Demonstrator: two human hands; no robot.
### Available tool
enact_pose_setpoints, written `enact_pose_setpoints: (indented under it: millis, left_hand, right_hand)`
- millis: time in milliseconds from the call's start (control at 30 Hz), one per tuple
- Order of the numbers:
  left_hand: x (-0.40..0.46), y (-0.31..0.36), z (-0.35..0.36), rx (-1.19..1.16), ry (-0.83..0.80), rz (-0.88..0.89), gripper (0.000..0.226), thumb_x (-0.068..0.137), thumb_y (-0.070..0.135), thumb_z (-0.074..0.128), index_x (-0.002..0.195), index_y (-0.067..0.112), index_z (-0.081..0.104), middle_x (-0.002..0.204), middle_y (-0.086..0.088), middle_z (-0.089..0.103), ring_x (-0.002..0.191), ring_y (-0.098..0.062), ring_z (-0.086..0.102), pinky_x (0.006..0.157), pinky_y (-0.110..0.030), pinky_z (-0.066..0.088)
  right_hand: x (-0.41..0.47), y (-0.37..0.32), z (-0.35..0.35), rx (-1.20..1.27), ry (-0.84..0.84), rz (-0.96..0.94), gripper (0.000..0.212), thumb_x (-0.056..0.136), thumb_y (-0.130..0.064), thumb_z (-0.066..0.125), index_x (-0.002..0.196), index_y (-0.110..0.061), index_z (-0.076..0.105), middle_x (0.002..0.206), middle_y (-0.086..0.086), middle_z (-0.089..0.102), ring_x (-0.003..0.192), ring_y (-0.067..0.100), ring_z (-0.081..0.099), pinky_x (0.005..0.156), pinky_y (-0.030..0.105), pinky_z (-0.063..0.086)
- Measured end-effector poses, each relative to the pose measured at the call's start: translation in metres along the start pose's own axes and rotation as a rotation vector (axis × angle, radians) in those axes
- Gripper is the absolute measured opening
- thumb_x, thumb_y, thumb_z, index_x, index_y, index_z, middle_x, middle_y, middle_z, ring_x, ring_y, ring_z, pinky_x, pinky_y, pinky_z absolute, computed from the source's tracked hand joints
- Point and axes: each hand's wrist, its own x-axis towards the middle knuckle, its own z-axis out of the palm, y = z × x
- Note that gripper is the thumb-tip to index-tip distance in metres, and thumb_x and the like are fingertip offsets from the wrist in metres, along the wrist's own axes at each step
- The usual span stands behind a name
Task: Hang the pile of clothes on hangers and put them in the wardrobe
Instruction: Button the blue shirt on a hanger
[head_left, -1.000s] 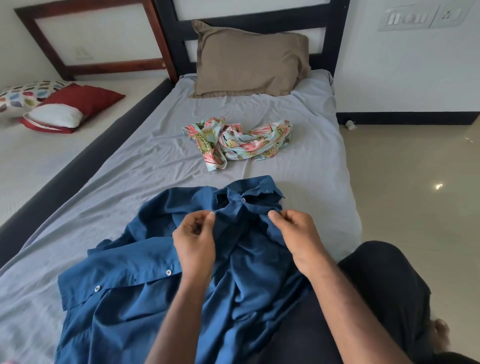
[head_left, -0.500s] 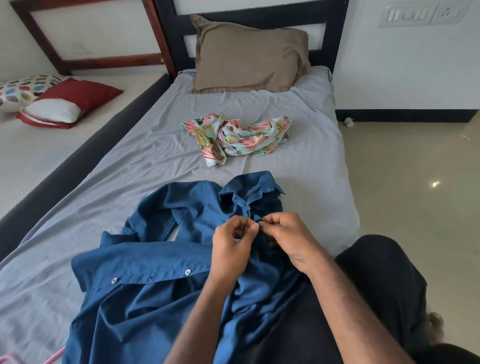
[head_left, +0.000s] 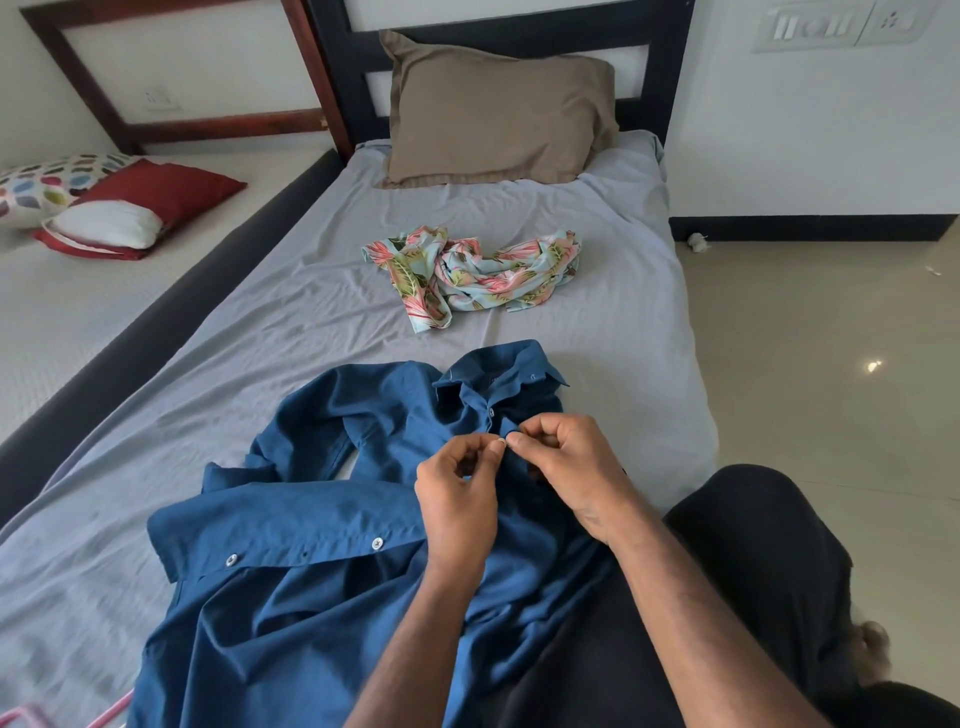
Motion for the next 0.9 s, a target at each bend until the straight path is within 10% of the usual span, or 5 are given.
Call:
enact_pose_setpoints:
  millis: [333, 633, 800, 900]
  left_hand:
    - [0.002, 0.005, 0.005, 0.053, 0.128, -0.051, 0.006, 0.09, 0.018, 0.075, 0.085, 0.018, 0.076, 0.073, 0.003, 0.074, 0.071, -0.017, 0.072, 0.063, -0.017, 0.055]
    - [0.008, 0.005, -0.002, 0.058, 0.01, -0.046, 0.011, 0.092, 0.017, 0.071, 0.083, 0.016, 0.078, 0.072, -0.003, 0.075, 0.071, -0.025, 0.073, 0.074, -0.047, 0.062]
    - [0.003, 0.008, 0.003, 0.113, 0.014, -0.044, 0.031, 0.097, 0.024, 0.065, 0.074, 0.005, 0.072, 0.049, 0.0, 0.052, 0.045, -0.013, 0.043, 0.046, -0.029, 0.041]
    - [0.001, 0.011, 0.006, 0.123, 0.008, -0.024, 0.014, 0.091, 0.025, 0.074, 0.08, 0.017, 0.079, 0.066, 0.006, 0.072, 0.061, -0.01, 0.067, 0.057, -0.018, 0.051]
  right_hand:
    - [-0.003, -0.002, 0.001, 0.016, -0.067, -0.033, 0.016, 0.095, -0.007, 0.065, 0.086, -0.006, 0.078, 0.074, 0.01, 0.074, 0.069, 0.019, 0.07, 0.069, 0.03, 0.057]
    - [-0.003, -0.002, 0.001, -0.047, -0.05, -0.038, 0.003, 0.089, -0.008, 0.076, 0.088, -0.009, 0.078, 0.073, 0.005, 0.076, 0.068, 0.016, 0.073, 0.067, 0.024, 0.057]
    - [-0.004, 0.0, 0.004, -0.379, 0.117, -0.208, 0.007, 0.083, -0.02, 0.083, 0.08, -0.017, 0.078, 0.069, -0.011, 0.072, 0.067, 0.003, 0.069, 0.064, 0.014, 0.054]
    - [-0.005, 0.001, 0.005, -0.431, 0.138, -0.287, 0.004, 0.086, -0.018, 0.08, 0.083, -0.018, 0.077, 0.07, -0.013, 0.072, 0.07, 0.0, 0.068, 0.063, 0.011, 0.053]
